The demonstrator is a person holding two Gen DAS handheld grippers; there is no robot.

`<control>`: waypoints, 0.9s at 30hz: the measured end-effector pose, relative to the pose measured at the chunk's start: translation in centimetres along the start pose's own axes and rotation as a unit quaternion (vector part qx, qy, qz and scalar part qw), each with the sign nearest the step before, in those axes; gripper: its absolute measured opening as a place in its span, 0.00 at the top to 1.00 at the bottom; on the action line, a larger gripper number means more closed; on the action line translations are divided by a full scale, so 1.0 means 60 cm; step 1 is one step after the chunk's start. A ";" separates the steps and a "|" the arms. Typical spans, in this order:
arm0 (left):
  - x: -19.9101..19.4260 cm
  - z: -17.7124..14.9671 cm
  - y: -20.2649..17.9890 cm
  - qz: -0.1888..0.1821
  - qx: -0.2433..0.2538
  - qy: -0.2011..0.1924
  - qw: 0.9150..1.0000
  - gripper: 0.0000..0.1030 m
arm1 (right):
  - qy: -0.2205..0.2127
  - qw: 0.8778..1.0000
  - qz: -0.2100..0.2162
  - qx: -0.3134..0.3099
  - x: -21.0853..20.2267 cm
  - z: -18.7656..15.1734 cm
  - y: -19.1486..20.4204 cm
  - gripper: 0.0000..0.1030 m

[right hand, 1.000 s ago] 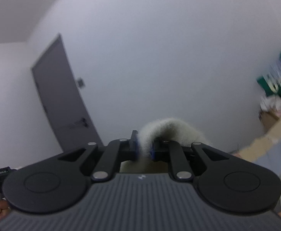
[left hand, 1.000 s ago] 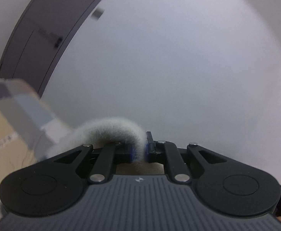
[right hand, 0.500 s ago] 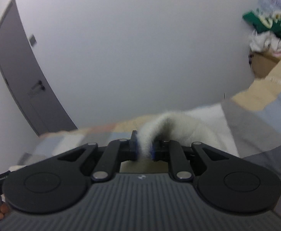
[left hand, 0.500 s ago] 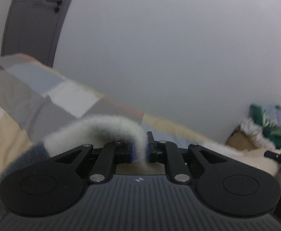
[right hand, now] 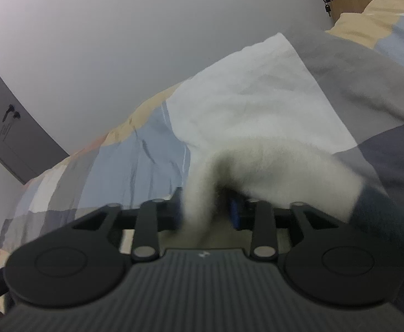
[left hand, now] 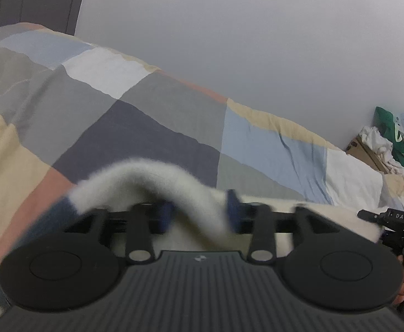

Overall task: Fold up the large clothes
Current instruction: 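Lower the blanket onto the bed and open both grippers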

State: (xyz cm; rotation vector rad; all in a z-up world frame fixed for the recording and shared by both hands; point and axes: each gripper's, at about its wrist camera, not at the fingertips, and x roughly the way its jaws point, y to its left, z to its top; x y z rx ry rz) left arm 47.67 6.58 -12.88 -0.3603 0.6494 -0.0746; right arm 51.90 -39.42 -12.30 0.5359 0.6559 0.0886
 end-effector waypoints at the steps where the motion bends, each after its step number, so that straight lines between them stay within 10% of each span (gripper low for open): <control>1: -0.037 0.000 -0.014 0.000 0.002 -0.003 1.000 0.42 | 0.003 1.000 0.005 -0.001 -0.007 0.002 0.001 0.39; 3: -0.086 -0.003 -0.031 0.005 0.013 -0.012 1.000 0.42 | -0.003 1.000 0.011 -0.014 -0.038 -0.001 0.010 0.21; 17: -0.427 -0.103 -0.128 0.040 0.062 -0.025 0.997 0.42 | -0.004 0.988 0.068 -0.135 -0.261 -0.128 0.114 0.23; 27: -0.549 -0.181 -0.077 0.003 0.004 0.016 1.000 0.37 | 0.025 0.981 0.079 -0.178 -0.254 -0.216 0.198 0.27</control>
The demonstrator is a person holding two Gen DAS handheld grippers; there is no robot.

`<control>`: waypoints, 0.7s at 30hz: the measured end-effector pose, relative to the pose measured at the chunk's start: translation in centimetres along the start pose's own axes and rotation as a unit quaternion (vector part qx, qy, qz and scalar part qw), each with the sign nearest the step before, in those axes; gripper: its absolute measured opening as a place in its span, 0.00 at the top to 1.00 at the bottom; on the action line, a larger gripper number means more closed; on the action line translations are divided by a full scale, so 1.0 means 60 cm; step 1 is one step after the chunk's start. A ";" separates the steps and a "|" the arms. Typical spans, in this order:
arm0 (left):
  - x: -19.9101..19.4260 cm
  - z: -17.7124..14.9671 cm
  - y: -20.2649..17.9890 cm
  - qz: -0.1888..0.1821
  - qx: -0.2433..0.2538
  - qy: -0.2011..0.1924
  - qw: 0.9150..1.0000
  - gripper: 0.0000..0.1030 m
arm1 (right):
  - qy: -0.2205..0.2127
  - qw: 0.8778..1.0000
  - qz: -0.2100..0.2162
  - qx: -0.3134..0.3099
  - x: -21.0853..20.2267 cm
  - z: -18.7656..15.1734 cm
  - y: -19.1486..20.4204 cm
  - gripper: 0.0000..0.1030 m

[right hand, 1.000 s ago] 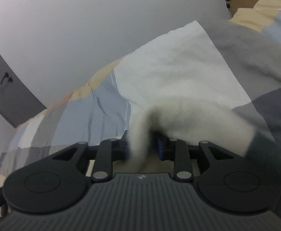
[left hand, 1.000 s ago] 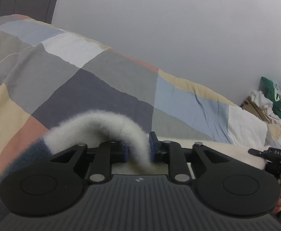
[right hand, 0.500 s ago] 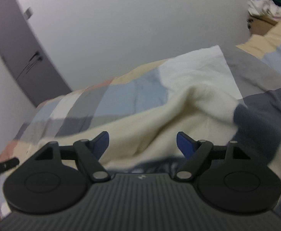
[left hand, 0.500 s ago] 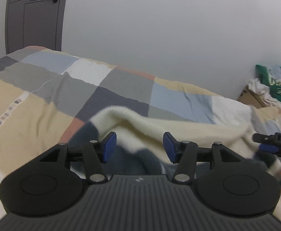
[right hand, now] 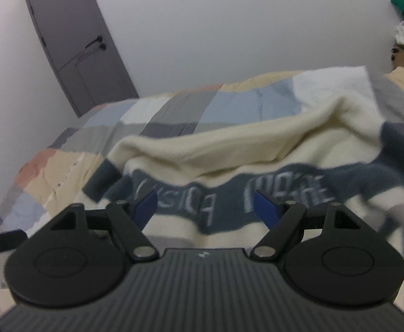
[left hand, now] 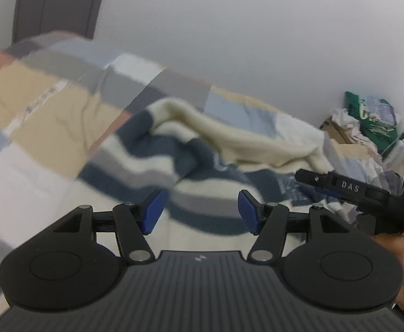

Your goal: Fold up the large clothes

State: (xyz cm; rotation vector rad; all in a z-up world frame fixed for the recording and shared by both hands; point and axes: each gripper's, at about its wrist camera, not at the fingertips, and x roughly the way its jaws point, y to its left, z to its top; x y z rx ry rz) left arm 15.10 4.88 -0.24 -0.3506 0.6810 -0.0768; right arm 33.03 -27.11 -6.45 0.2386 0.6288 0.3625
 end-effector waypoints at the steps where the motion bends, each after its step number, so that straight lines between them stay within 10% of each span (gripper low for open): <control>1: 0.009 -0.003 0.011 0.001 -0.009 0.007 1.000 0.37 | 0.002 1.000 0.000 -0.006 0.010 -0.005 0.010 0.29; 10: 0.050 -0.002 0.065 0.011 -0.042 0.023 0.999 0.37 | 0.025 0.999 -0.020 -0.032 0.162 -0.022 0.056 0.63; 21: 0.119 0.027 0.121 0.011 -0.085 0.032 0.996 0.37 | -0.004 0.991 -0.109 -0.075 0.341 0.024 0.083 0.65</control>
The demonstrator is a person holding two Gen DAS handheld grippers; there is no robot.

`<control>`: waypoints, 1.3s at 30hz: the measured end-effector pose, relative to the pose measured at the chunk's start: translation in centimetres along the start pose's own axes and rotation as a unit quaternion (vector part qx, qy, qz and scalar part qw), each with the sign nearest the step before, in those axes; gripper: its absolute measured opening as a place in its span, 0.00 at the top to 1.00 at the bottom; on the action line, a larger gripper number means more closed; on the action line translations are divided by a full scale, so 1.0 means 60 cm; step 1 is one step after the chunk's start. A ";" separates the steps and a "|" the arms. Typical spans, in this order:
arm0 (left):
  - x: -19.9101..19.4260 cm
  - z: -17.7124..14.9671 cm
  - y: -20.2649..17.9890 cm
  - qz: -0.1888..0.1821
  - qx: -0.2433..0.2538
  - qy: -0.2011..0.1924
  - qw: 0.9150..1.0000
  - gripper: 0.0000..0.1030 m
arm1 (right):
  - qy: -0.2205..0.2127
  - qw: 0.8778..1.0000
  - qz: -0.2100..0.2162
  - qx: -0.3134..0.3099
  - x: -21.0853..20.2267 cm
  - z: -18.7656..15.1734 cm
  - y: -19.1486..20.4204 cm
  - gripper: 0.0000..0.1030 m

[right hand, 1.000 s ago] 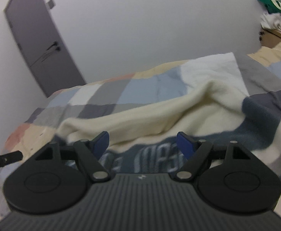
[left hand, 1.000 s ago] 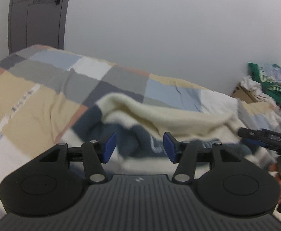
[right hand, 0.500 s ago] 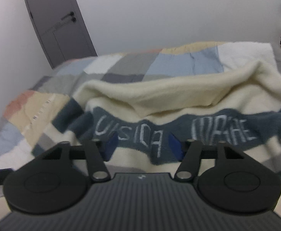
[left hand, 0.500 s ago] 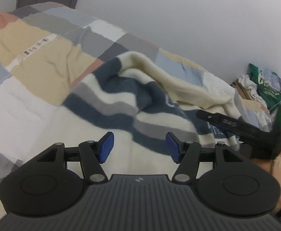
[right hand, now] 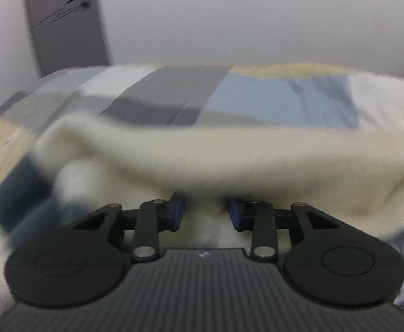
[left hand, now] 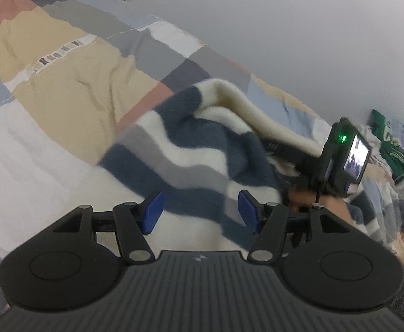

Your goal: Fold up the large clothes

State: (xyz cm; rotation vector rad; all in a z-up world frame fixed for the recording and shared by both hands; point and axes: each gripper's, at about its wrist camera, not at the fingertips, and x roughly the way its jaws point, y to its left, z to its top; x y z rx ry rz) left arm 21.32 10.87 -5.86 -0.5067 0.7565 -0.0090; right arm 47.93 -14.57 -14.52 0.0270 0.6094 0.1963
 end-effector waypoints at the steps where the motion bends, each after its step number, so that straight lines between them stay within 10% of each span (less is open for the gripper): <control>1: 0.005 0.005 0.005 0.000 -0.004 -0.002 1.000 0.37 | -0.006 1.000 -0.011 0.007 0.011 0.009 -0.004 0.65; 11: 0.063 0.022 0.037 0.006 -0.012 0.005 1.000 0.37 | -0.037 0.998 -0.035 0.027 0.088 0.064 -0.027 0.64; 15: 0.063 0.020 0.029 0.001 -0.010 0.000 1.000 0.37 | -0.028 0.998 -0.001 0.050 0.061 0.048 -0.045 0.42; 28: 0.022 -0.005 -0.001 -0.015 -0.010 -0.009 1.000 0.37 | 0.050 0.998 -0.036 0.001 -0.039 -0.002 -0.124 0.43; 39: 0.054 0.012 0.019 0.008 -0.011 -0.006 1.000 0.37 | -0.015 0.995 -0.087 0.041 0.026 0.066 -0.198 0.42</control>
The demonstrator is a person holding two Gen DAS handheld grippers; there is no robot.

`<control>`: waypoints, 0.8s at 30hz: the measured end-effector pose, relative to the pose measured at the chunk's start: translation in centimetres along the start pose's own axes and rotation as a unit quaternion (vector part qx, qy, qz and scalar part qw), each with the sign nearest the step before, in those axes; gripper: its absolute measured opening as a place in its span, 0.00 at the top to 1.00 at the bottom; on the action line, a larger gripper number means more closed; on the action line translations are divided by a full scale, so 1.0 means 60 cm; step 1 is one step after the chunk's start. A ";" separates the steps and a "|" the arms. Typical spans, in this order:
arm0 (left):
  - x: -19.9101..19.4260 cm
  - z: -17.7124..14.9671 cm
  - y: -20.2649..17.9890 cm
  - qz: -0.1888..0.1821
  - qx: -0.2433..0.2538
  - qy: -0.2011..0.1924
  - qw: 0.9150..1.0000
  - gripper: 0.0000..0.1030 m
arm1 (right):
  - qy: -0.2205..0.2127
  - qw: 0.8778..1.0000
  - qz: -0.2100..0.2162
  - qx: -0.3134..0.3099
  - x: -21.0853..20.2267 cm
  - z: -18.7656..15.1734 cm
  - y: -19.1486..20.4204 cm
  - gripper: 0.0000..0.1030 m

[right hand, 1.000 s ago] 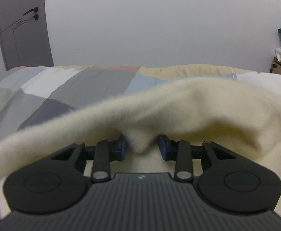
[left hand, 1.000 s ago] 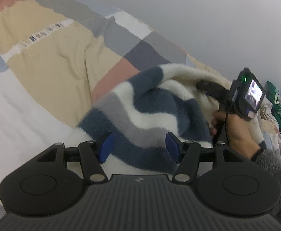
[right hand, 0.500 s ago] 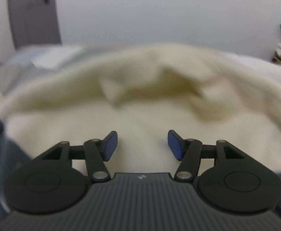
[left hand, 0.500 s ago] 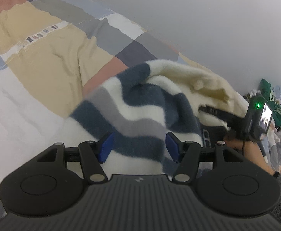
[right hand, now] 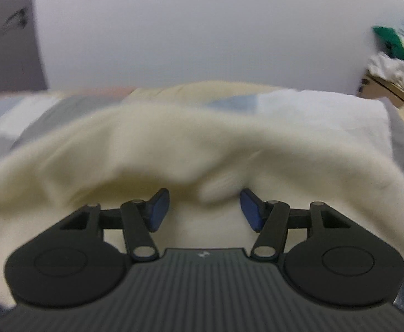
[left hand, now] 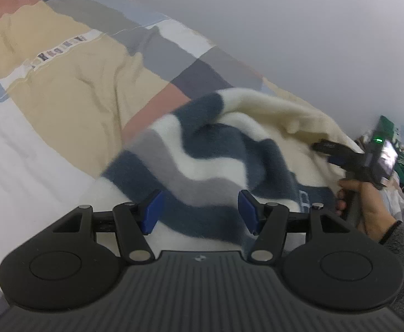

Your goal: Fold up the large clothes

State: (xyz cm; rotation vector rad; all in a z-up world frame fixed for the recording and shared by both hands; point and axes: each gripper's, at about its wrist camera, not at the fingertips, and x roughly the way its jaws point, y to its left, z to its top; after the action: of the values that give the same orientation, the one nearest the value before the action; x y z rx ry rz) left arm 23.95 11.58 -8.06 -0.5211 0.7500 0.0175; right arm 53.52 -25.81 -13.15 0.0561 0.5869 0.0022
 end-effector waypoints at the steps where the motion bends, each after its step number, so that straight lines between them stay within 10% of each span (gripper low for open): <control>1: 0.003 0.002 0.003 -0.001 -0.003 0.001 1.000 0.37 | -0.006 1.000 0.004 0.015 -0.005 0.002 -0.012 0.42; 13: -0.021 0.007 -0.005 0.007 0.016 -0.018 1.000 0.37 | 0.042 0.998 0.051 0.025 -0.180 -0.044 -0.137 0.43; 24: -0.123 0.027 0.060 0.084 -0.024 -0.025 0.996 0.32 | 0.115 0.990 -0.010 0.079 -0.307 -0.123 -0.264 0.42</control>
State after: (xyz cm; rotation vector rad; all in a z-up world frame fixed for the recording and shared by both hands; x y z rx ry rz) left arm 18.83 16.67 -3.85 -0.5013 0.7431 0.2046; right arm 33.87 -41.58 -9.95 0.2064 0.8182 -0.0587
